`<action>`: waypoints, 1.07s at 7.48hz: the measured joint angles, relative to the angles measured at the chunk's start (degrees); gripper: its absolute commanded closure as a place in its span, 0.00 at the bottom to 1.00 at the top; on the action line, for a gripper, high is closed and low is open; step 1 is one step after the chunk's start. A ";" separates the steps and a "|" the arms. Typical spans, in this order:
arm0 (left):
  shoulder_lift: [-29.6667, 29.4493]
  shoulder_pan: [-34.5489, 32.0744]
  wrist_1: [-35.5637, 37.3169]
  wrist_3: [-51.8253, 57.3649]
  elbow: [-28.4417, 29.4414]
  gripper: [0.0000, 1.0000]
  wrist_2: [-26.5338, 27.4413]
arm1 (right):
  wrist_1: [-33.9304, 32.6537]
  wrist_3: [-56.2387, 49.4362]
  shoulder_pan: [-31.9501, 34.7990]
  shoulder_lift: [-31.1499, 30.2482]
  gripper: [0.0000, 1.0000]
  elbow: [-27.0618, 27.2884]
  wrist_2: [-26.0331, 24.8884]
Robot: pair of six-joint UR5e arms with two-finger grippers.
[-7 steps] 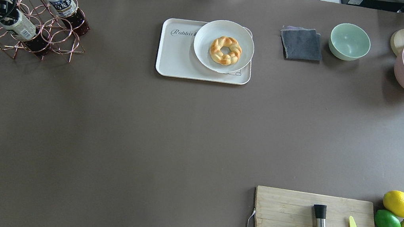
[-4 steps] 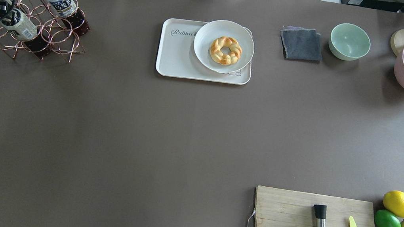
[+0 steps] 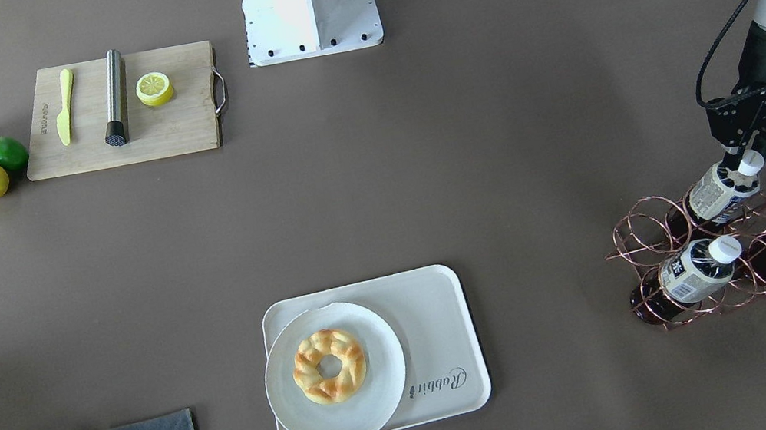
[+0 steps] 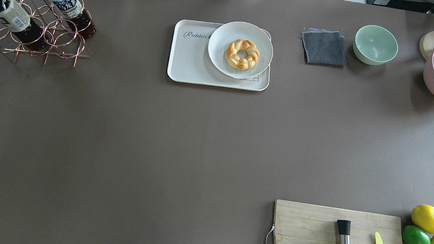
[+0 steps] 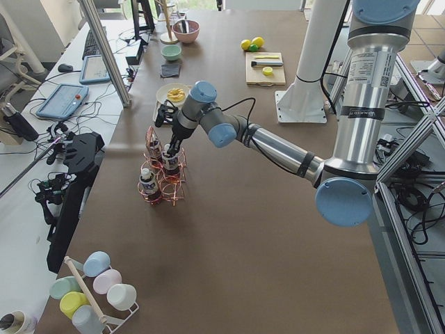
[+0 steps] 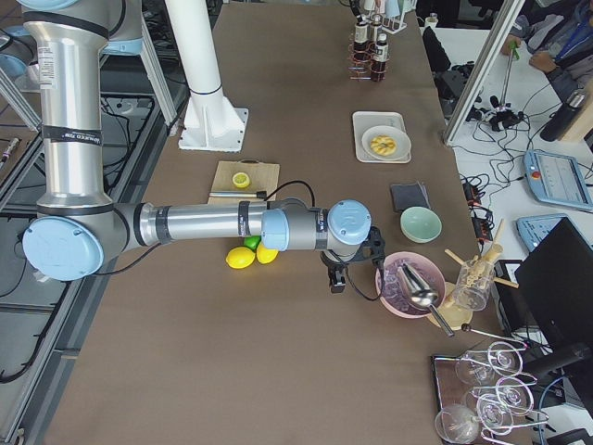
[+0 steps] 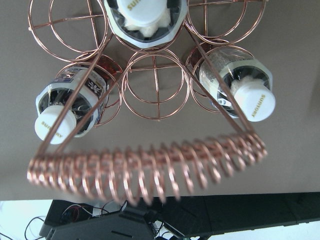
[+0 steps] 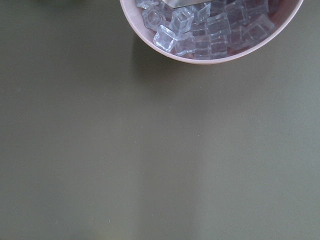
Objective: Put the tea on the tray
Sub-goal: 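Lift the tea bottle out of the rack with the left gripper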
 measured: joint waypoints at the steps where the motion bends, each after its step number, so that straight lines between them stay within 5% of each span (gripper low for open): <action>1: 0.16 -2.78 0.13 1.13 -1.21 1.00 -1.72 | 1.32 0.09 0.00 -0.56 0.00 -0.12 0.00; 5: 0.27 -14.13 0.74 4.77 -5.52 1.00 -12.51 | 2.37 0.16 0.00 -1.66 0.00 0.10 0.27; 8: -3.27 -12.47 12.22 4.02 -12.63 1.00 -12.80 | 2.43 0.11 0.00 -2.09 0.00 0.34 0.54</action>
